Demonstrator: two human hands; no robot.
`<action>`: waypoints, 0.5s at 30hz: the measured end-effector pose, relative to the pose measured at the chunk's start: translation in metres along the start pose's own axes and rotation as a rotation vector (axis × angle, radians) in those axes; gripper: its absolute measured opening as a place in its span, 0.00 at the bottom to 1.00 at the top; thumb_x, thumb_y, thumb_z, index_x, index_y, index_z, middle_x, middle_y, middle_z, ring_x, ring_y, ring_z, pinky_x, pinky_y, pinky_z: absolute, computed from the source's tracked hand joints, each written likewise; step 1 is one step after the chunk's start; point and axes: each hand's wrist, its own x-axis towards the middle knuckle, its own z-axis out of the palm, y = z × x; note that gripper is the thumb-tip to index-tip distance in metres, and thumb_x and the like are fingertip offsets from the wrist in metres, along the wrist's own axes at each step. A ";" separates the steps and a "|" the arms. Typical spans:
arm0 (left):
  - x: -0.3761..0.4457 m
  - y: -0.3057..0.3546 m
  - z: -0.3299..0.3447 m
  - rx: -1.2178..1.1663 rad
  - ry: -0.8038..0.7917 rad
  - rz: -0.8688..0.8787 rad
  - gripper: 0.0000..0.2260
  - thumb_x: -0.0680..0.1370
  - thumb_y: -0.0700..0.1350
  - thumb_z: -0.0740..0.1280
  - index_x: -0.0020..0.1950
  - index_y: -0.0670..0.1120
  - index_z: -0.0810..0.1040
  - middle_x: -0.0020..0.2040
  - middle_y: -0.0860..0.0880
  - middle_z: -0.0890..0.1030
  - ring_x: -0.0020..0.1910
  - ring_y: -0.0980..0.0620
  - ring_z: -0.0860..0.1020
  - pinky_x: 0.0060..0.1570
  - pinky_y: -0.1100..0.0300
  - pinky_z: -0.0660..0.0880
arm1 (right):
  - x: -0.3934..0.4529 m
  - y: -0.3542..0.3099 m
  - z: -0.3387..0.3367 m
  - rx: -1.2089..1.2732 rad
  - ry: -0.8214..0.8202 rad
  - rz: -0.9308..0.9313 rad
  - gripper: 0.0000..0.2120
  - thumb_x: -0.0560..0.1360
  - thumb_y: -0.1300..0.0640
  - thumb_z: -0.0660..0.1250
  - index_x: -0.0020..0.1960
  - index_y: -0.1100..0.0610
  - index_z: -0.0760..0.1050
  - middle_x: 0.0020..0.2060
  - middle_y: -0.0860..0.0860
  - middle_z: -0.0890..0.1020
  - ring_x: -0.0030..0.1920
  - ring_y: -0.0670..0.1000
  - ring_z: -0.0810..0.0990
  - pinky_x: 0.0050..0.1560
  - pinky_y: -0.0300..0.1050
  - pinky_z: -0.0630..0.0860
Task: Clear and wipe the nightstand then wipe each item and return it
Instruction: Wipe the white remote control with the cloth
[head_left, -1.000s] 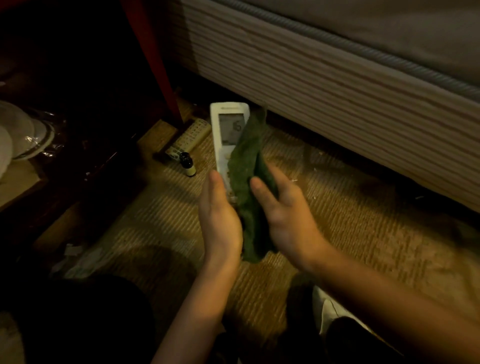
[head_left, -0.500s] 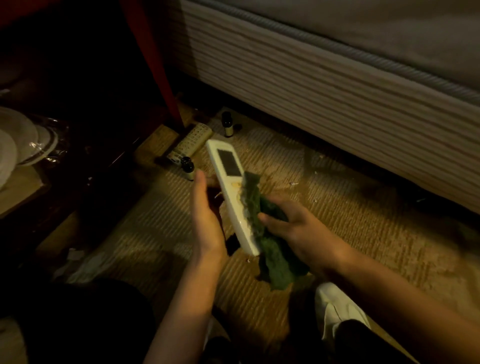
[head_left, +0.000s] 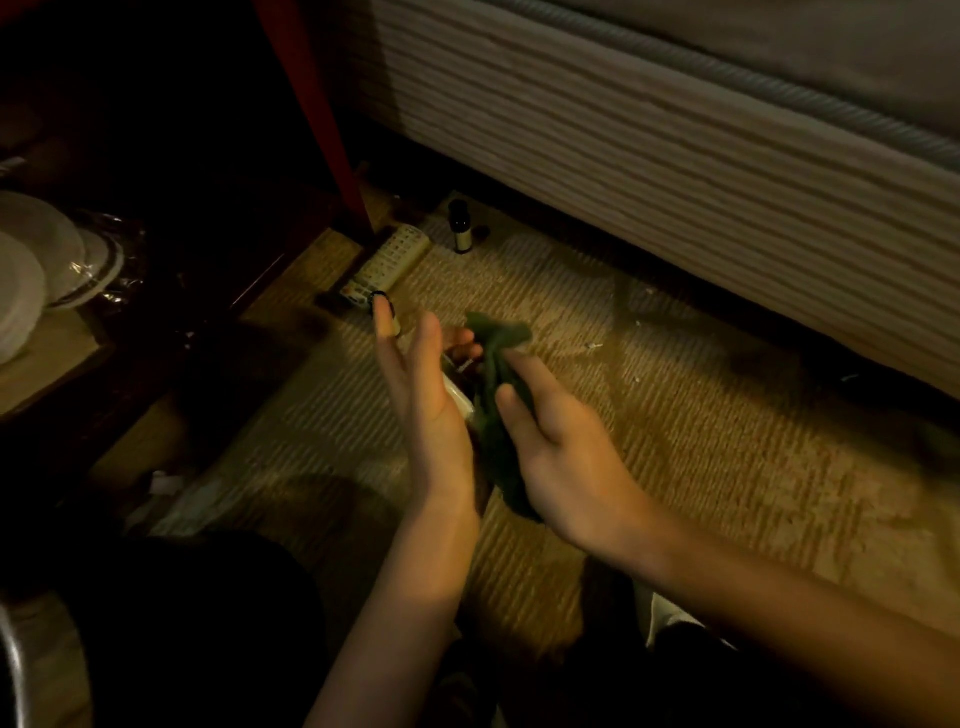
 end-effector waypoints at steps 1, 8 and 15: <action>-0.001 0.000 0.000 -0.015 0.012 0.024 0.33 0.72 0.60 0.65 0.75 0.57 0.58 0.51 0.56 0.77 0.50 0.61 0.78 0.49 0.62 0.75 | -0.001 -0.001 0.002 -0.004 0.007 -0.063 0.19 0.81 0.56 0.55 0.72 0.55 0.63 0.60 0.47 0.75 0.60 0.42 0.73 0.57 0.26 0.68; 0.003 0.004 -0.005 -0.112 0.092 0.010 0.40 0.67 0.61 0.72 0.75 0.48 0.62 0.68 0.46 0.72 0.63 0.50 0.75 0.60 0.55 0.76 | -0.004 0.009 0.012 -0.472 0.115 -0.411 0.23 0.79 0.53 0.54 0.71 0.60 0.66 0.63 0.55 0.75 0.64 0.51 0.70 0.66 0.40 0.65; 0.009 -0.002 -0.004 -0.319 0.160 -0.111 0.09 0.78 0.50 0.61 0.43 0.46 0.73 0.36 0.51 0.74 0.37 0.54 0.74 0.38 0.62 0.75 | -0.010 0.027 -0.006 -0.683 0.083 -0.452 0.20 0.77 0.48 0.56 0.64 0.57 0.68 0.53 0.53 0.79 0.49 0.54 0.78 0.42 0.46 0.79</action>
